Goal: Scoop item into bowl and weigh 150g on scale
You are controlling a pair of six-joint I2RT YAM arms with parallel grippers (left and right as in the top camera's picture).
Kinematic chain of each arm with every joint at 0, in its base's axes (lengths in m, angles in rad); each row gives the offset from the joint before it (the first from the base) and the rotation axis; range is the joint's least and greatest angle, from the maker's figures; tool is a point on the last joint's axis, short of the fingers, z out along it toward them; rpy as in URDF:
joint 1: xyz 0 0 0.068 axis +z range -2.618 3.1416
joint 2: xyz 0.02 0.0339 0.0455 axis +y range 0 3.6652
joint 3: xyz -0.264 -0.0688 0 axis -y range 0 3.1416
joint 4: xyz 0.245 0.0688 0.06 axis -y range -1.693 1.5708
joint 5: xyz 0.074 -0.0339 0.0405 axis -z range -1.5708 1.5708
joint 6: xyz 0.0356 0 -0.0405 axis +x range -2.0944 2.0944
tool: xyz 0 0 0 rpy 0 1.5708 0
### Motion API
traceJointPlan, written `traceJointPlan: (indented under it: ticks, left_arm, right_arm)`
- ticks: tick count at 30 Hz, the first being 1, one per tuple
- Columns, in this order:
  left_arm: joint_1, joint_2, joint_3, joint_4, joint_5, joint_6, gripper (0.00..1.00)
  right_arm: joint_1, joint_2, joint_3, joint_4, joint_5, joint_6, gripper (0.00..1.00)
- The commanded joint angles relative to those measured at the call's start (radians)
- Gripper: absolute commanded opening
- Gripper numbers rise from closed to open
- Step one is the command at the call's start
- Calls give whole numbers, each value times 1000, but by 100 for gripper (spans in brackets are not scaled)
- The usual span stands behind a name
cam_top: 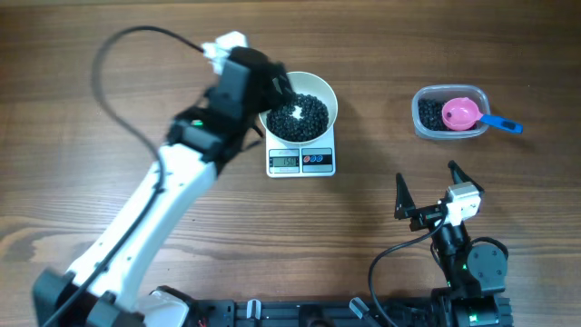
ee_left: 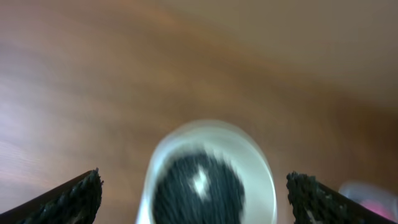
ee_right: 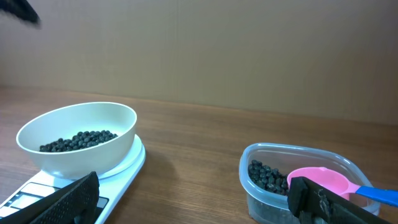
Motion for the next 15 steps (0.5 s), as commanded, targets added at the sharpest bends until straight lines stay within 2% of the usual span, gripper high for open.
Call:
traceJointPlan:
  ticks: [1, 5, 10, 15]
  left_arm:
    - [110, -125, 5, 50, -116, -3, 100]
    - [177, -275, 5, 138, -90, -3, 100]
    - [180, -454, -8, 136, -90, -3, 100]
    - [180, -688, -183, 173, -83, -34, 100]
  right_arm:
    - [5, -9, 0, 5, 22, 19, 100]
    - [5, -9, 0, 5, 22, 19, 100]
    - [5, -9, 0, 5, 22, 19, 100]
    - [5, -9, 0, 5, 22, 19, 100]
